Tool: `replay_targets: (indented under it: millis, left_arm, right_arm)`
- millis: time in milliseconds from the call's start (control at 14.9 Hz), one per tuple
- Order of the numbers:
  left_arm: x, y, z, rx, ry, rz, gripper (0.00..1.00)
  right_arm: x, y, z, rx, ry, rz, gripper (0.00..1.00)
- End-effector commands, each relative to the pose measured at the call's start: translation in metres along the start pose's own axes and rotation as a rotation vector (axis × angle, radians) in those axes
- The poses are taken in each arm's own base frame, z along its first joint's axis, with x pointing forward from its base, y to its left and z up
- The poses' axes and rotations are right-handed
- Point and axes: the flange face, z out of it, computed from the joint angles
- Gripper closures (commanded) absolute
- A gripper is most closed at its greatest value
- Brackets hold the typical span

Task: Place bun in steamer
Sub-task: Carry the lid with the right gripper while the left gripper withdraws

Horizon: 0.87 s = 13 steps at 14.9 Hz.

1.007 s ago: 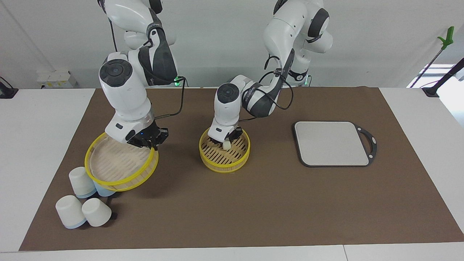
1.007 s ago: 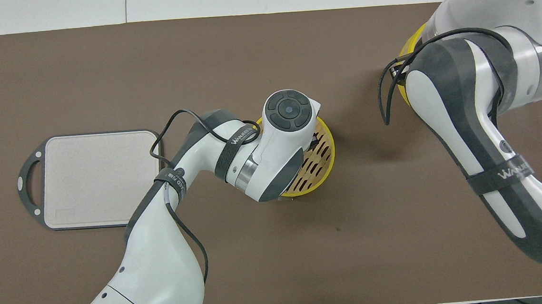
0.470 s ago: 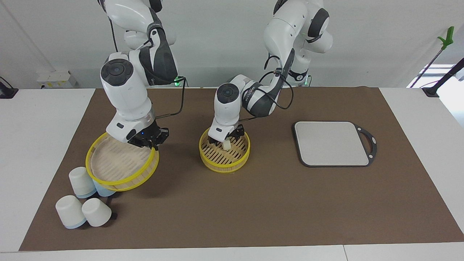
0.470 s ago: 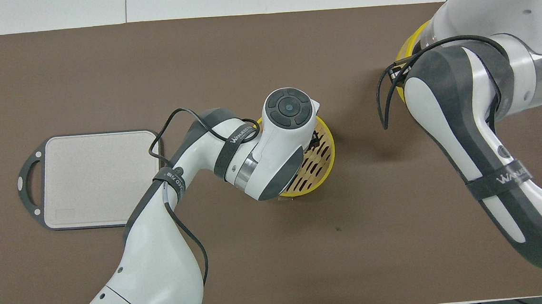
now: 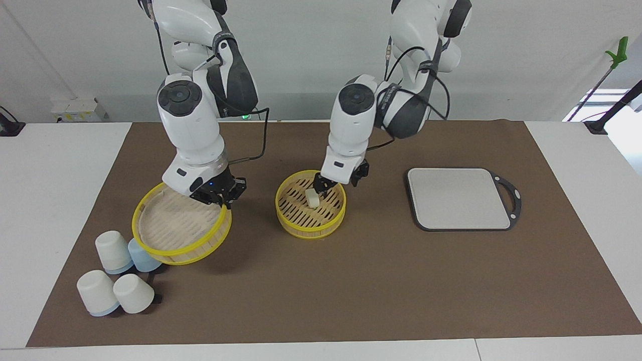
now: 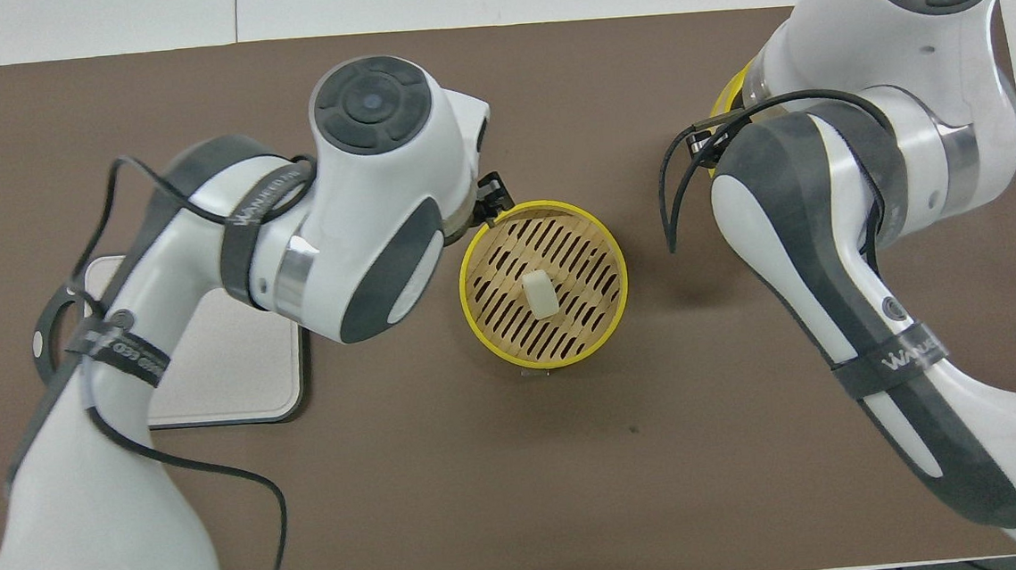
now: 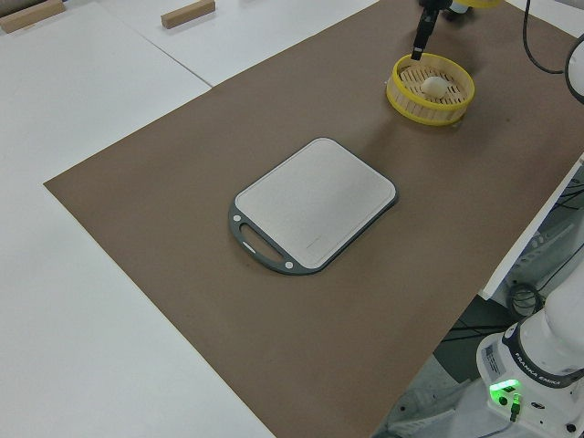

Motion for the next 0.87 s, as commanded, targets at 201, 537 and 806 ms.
replay_targets:
  millis: [201,537,806]
  left_arm:
    - [0.058,-0.108,-0.045,0.035,-0.017,0.064,0.0]
    - [0.088,-0.218,-0.1,0.057,-0.064,0.192,0.0]
    - [0.073,-0.259,-0.125,0.062,-0.072,0.261,0.0]
  right_arm:
    - [-0.03,-0.104,-0.011,0.019,0.022,0.268,1.0]
    - [-0.031,-0.163,0.003,0.064,0.009,0.312,1.0]
    - [-0.013,-0.208,0.028,0.054,-0.012,0.352,1.0]
